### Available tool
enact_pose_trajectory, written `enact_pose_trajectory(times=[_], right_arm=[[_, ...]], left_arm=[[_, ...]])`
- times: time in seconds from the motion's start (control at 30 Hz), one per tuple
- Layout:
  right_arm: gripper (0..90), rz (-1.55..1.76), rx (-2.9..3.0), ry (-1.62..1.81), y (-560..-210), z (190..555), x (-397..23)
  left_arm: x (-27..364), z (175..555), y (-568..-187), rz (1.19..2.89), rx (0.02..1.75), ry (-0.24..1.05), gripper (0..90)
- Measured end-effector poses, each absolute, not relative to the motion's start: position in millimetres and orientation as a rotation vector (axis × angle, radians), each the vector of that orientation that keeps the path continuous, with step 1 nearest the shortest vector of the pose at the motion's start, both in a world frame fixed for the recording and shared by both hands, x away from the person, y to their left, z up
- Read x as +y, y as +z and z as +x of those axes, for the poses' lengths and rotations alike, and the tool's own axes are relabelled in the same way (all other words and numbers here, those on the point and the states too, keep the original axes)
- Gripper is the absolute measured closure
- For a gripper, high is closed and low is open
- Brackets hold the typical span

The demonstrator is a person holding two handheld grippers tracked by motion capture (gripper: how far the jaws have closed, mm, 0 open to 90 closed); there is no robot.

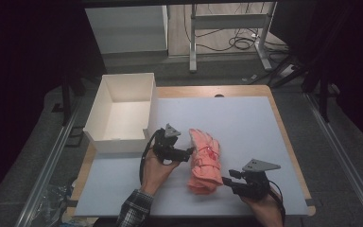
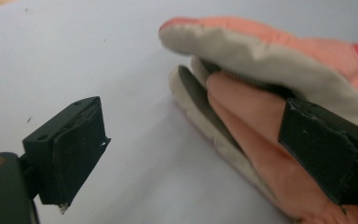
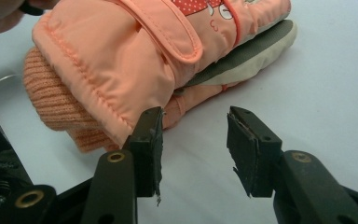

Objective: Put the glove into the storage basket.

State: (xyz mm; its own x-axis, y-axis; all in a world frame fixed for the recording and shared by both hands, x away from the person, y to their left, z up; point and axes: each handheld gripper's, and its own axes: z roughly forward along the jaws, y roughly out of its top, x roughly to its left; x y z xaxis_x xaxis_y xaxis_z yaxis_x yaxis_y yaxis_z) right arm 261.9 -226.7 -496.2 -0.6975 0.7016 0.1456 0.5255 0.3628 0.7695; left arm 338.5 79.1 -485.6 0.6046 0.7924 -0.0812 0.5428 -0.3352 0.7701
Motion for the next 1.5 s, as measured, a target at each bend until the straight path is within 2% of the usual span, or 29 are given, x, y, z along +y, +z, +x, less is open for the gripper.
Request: enact_pose_trajectory(times=[0.2, 0.4, 0.87, 1.13, 1.2, 1.4, 1.5], right_arm=[[55.0, 1.107, 2.415, 1.243, -498, 260, -229], [55.0, 1.101, 2.428, 1.244, -500, 259, -226], [55.0, 1.081, 2.451, 1.255, -500, 256, -216], [55.2, 1.099, 2.434, 1.238, -506, 259, -228], [56.8, 1.106, 2.439, 1.233, -508, 259, -231], [78.9, 1.082, 2.531, 1.261, -521, 260, -228], [83.7, 1.045, 2.580, 1.269, -525, 260, -220]], left_arm=[[93, 307, -508, 2.071, 1.099, 0.354, 7.5], [85, 282, -527, 2.083, 1.087, 0.286, 7.6], [75, 281, -530, 2.064, 1.062, 0.241, 8.1], [90, 283, -523, 2.081, 1.069, 0.306, 8.1], [91, 283, -523, 2.081, 1.068, 0.310, 8.2], [111, 279, -520, 2.088, 1.093, 0.332, 8.5], [118, 278, -521, 2.098, 1.100, 0.327, 8.7]])
